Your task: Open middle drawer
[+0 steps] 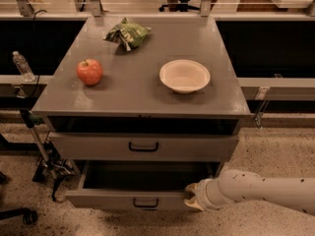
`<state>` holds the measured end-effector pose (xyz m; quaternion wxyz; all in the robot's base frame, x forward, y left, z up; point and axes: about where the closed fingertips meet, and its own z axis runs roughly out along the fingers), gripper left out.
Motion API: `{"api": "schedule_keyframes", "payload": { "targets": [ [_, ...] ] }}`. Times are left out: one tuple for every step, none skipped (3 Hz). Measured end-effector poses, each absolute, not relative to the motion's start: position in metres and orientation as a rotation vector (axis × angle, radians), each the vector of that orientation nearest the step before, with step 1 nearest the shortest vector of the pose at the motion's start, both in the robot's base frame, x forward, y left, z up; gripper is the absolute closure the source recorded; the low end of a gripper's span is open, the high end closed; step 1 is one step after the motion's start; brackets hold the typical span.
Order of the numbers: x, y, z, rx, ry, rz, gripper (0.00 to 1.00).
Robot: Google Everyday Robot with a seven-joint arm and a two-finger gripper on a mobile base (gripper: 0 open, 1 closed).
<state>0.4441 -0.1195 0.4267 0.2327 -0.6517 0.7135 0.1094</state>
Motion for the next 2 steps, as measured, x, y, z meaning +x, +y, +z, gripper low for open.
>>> {"api": "schedule_keyframes", "payload": {
  "targets": [
    [0.444,-0.1195,0.4267,-1.791,1.96,0.301,1.0],
    [0.444,-0.1194,0.4267,-1.791,1.96,0.301,0.84]
  ]
}}
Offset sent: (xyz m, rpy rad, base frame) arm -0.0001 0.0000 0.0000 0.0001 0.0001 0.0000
